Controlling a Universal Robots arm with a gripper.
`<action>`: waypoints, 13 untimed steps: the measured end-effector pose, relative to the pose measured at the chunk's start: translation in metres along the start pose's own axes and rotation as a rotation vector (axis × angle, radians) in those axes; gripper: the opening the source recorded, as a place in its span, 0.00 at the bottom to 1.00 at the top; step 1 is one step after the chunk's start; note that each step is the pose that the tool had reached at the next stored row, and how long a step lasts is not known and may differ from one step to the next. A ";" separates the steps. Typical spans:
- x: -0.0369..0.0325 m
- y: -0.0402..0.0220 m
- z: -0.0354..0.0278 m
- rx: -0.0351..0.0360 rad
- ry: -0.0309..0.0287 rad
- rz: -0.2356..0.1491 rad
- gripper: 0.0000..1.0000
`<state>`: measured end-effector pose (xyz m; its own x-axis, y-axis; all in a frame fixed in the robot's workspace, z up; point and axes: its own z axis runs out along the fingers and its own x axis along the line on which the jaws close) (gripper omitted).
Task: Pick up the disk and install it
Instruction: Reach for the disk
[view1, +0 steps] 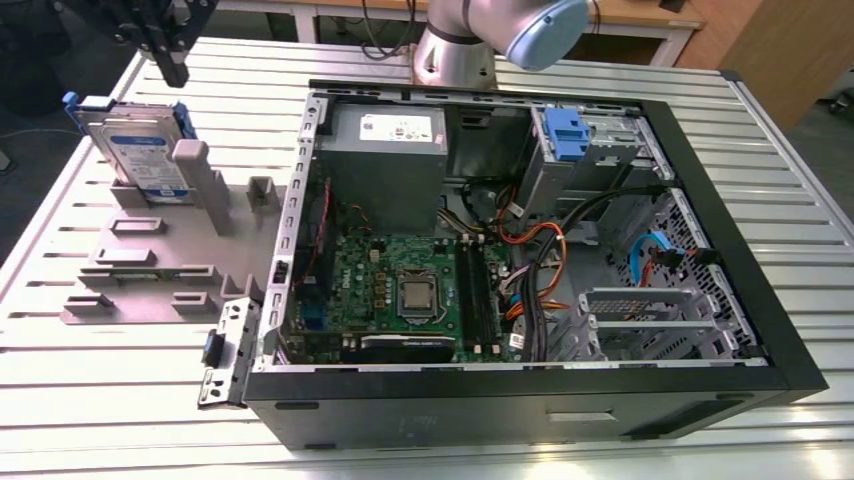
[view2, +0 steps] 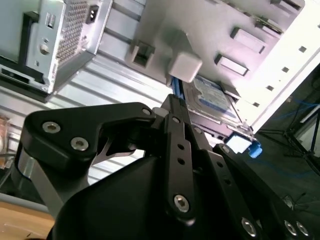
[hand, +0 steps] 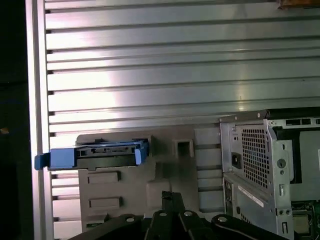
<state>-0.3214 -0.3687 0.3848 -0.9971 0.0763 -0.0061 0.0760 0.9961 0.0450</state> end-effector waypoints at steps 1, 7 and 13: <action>0.0019 0.0007 0.0004 0.0007 0.0083 0.000 0.11; 0.0244 0.0024 0.0049 0.0017 0.0212 0.001 0.11; 0.0512 0.0048 0.0111 0.0017 0.0212 0.001 0.11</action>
<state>-0.3720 -0.3595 0.3736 -0.9970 0.0764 0.0151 0.0770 0.9961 0.0433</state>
